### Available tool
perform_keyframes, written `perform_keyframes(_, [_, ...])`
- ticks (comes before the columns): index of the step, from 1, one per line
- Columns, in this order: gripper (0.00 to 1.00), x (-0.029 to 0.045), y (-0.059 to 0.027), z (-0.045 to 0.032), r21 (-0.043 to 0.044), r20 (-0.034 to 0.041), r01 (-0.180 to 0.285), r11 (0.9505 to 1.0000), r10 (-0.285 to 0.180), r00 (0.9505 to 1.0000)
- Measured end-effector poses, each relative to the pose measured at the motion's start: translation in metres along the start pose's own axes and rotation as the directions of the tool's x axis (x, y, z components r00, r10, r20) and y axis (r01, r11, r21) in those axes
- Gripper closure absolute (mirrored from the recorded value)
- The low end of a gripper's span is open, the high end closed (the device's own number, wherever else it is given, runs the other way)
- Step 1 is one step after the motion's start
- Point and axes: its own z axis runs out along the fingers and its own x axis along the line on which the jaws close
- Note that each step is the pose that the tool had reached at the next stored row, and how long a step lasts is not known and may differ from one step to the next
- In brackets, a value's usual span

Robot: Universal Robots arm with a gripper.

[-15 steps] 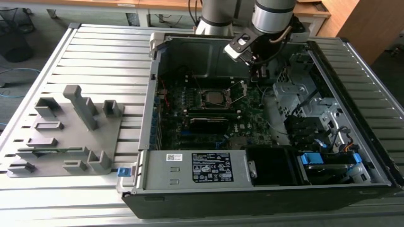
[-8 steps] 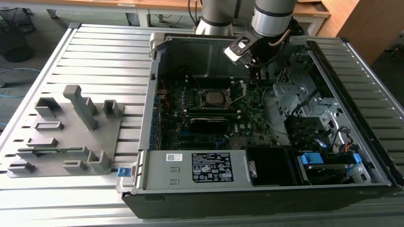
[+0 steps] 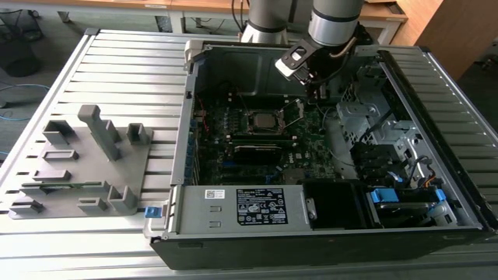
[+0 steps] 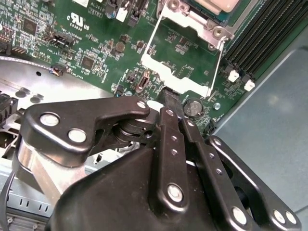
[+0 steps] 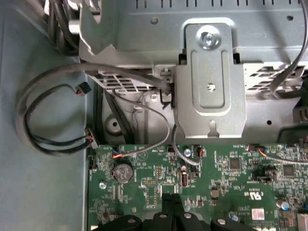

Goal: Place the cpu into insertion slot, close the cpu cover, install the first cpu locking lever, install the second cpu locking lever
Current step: 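Close the cpu cover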

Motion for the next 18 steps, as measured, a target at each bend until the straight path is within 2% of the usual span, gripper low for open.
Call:
perform_keyframes(4, [0.89, 0.0008, -0.008, -0.0003, -0.0065, -0.0001, 0.0, 1.0, 0.0, 1.0])
perform_keyframes(11, [0.89, 0.0036, -0.0322, -0.0013, -0.0263, 0.0002, 0.0, 0.9997, 0.0, 1.0])
perform_keyframes(15, [0.89, 0.0039, -0.0432, -0.0018, -0.0311, 0.0015, 0.0, 0.9995, 0.0, 1.0])
perform_keyframes(18, [0.89, 0.004, -0.0445, -0.0018, -0.0316, 0.0014, 0.0, 0.9995, 0.0, 1.0])
